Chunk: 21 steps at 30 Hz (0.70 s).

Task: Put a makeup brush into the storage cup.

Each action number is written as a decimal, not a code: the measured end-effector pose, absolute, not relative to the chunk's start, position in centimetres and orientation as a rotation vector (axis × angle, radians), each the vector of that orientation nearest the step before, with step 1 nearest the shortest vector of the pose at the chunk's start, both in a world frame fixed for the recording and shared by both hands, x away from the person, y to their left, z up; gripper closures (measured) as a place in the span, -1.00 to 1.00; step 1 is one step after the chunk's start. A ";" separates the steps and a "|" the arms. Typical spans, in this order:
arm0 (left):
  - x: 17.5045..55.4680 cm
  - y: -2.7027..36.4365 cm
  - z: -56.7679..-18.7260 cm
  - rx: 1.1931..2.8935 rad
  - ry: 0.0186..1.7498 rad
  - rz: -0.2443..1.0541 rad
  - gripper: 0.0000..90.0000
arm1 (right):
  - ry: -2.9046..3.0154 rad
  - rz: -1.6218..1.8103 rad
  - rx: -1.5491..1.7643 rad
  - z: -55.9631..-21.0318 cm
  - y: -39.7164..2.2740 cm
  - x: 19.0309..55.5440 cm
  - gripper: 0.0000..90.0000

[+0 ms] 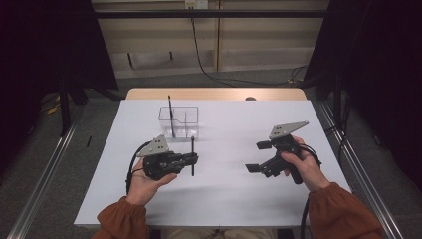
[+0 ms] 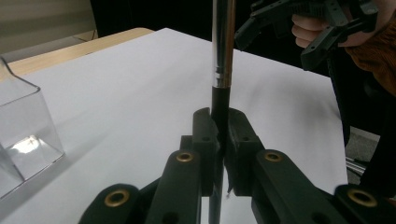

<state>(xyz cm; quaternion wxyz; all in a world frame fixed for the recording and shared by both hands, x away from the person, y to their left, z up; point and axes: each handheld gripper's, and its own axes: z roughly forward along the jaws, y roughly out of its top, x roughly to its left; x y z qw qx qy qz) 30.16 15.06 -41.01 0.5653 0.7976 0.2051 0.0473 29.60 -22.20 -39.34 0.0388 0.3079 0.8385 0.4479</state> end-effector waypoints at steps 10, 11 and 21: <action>30.3 16.2 -40.7 1.865 0.509 0.131 0.87 | 2.490 1.365 1.043 -40.8 -24.5 28.3 -0.94; 30.4 16.3 -40.8 1.866 0.509 0.134 0.87 | 2.470 1.361 1.058 -40.8 -24.8 28.2 -0.93; 30.6 17.4 -40.5 1.852 0.535 0.156 0.87 | 2.271 1.407 1.126 -42.0 -26.6 26.9 -0.93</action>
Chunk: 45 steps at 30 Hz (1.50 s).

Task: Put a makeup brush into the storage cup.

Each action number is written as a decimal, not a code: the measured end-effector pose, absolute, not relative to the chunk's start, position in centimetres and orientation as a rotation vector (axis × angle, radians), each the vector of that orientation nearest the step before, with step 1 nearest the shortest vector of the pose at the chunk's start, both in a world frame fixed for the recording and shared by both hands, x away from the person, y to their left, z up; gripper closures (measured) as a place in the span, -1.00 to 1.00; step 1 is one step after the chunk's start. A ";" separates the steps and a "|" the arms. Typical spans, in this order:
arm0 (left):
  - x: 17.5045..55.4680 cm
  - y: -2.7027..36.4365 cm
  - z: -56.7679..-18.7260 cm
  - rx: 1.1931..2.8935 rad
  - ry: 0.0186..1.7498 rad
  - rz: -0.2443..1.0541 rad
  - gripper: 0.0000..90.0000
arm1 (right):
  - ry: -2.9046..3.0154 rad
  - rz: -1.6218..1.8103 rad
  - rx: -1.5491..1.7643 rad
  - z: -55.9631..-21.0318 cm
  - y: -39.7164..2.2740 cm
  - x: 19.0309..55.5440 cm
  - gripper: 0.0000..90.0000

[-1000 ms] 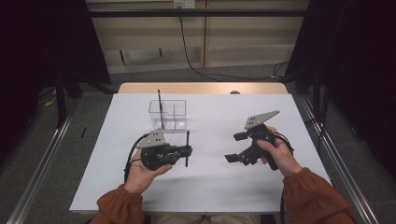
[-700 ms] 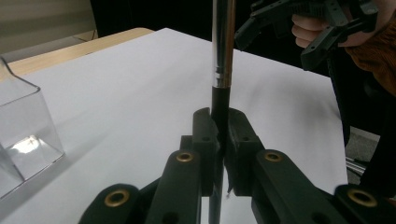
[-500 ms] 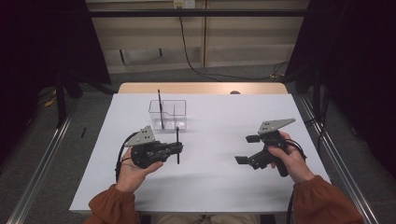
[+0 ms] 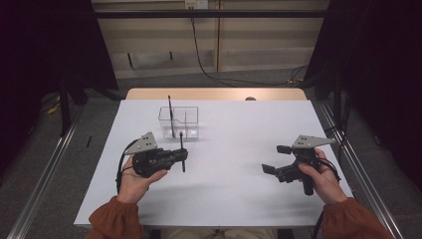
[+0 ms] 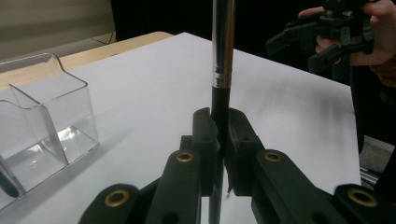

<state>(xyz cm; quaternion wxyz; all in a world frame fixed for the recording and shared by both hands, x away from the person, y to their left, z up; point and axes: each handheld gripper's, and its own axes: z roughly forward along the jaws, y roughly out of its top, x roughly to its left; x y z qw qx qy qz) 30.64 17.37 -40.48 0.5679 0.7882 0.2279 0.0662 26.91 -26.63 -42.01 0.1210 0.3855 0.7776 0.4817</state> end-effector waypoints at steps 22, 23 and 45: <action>31.7 20.5 -38.4 1.822 0.591 0.233 0.87 | 1.960 1.518 1.113 -43.5 -29.3 23.7 -0.99; 31.8 20.7 -38.3 1.820 0.594 0.242 0.87 | 1.950 1.521 1.123 -43.5 -29.4 23.6 -0.99; 34.3 22.8 -36.4 1.776 0.661 0.318 0.87 | 1.825 1.528 1.117 -44.7 -31.1 21.6 -1.00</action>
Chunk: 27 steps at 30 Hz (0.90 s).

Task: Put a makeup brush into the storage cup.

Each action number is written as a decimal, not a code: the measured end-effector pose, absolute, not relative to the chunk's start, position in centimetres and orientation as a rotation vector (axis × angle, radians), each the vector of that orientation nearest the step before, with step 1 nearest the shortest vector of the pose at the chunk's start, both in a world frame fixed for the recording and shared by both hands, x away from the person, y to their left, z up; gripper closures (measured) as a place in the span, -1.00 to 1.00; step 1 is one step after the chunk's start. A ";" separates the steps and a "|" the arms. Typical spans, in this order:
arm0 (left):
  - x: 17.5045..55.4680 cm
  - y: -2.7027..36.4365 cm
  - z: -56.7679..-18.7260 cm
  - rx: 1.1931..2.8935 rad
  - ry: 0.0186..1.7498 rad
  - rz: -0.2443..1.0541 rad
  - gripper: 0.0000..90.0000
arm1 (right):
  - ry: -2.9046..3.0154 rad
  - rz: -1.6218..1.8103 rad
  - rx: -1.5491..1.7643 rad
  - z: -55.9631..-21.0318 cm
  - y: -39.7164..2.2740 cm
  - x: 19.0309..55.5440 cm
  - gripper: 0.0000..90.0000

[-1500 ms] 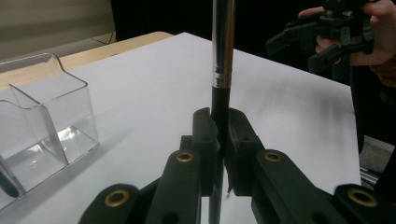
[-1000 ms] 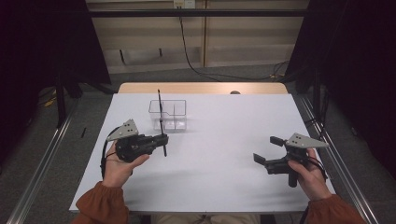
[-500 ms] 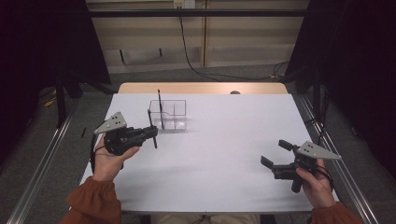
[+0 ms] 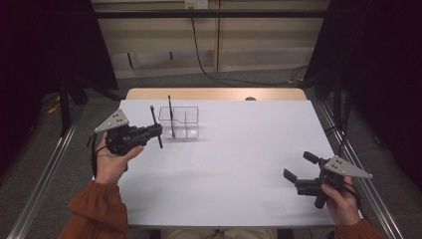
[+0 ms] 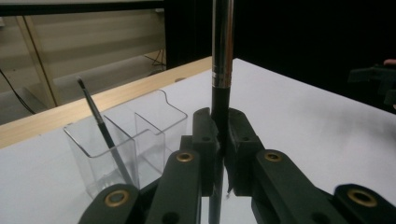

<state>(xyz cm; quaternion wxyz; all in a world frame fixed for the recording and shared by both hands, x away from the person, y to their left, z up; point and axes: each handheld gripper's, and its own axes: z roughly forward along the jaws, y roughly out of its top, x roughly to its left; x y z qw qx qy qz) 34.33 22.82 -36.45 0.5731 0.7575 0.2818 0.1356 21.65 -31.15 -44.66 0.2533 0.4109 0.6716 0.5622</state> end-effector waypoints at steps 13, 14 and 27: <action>36.3 23.0 -35.8 1.788 0.689 0.347 0.87 | 1.813 1.526 1.111 -44.9 -30.9 22.0 -1.00; 36.5 23.0 -35.7 1.789 0.688 0.352 0.87 | 1.812 1.522 1.111 -45.0 -30.9 21.9 -1.00; 39.1 23.2 -35.1 1.718 0.757 0.405 0.87 | 1.826 1.544 1.111 -45.0 -31.0 21.9 -1.00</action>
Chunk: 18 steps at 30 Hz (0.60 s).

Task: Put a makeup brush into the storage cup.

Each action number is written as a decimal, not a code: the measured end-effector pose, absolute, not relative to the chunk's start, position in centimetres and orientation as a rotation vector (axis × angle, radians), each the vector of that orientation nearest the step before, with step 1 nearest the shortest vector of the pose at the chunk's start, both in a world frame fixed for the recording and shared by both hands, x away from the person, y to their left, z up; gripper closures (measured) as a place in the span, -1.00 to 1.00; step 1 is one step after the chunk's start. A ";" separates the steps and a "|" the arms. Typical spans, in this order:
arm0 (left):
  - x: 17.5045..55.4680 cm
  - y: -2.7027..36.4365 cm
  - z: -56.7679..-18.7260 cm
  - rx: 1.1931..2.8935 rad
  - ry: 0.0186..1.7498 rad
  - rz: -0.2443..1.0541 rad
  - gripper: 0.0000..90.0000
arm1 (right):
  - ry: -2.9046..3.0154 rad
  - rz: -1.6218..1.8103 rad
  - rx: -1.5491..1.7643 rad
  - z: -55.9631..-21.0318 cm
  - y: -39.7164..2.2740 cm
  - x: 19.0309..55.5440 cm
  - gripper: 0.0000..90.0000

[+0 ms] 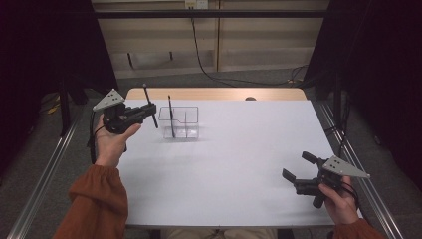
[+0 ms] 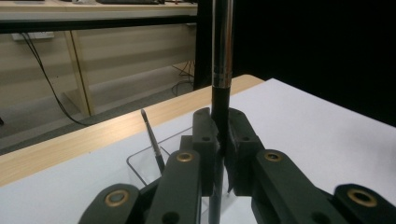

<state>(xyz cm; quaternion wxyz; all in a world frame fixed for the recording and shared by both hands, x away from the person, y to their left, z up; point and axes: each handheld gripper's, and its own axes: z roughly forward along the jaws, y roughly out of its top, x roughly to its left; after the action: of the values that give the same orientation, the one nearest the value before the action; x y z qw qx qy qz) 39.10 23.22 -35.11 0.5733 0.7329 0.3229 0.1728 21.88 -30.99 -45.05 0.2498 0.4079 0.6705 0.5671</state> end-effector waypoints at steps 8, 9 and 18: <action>40.3 23.1 -34.9 1.723 0.768 0.424 0.87 | 1.840 1.547 1.108 -45.1 -30.9 21.8 -1.00; 40.4 22.9 -34.9 1.730 0.771 0.429 0.87 | 1.842 1.548 1.106 -45.1 -30.9 21.8 -1.00; 41.6 22.3 -34.6 1.702 0.786 0.430 0.87 | 1.841 1.549 1.110 -45.2 -30.8 21.8 -1.00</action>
<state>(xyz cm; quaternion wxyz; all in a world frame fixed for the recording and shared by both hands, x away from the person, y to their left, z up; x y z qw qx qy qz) 41.59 22.34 -34.65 0.5721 0.7258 0.3352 0.1834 21.76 -30.80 -45.15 0.2432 0.4063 0.6739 0.5671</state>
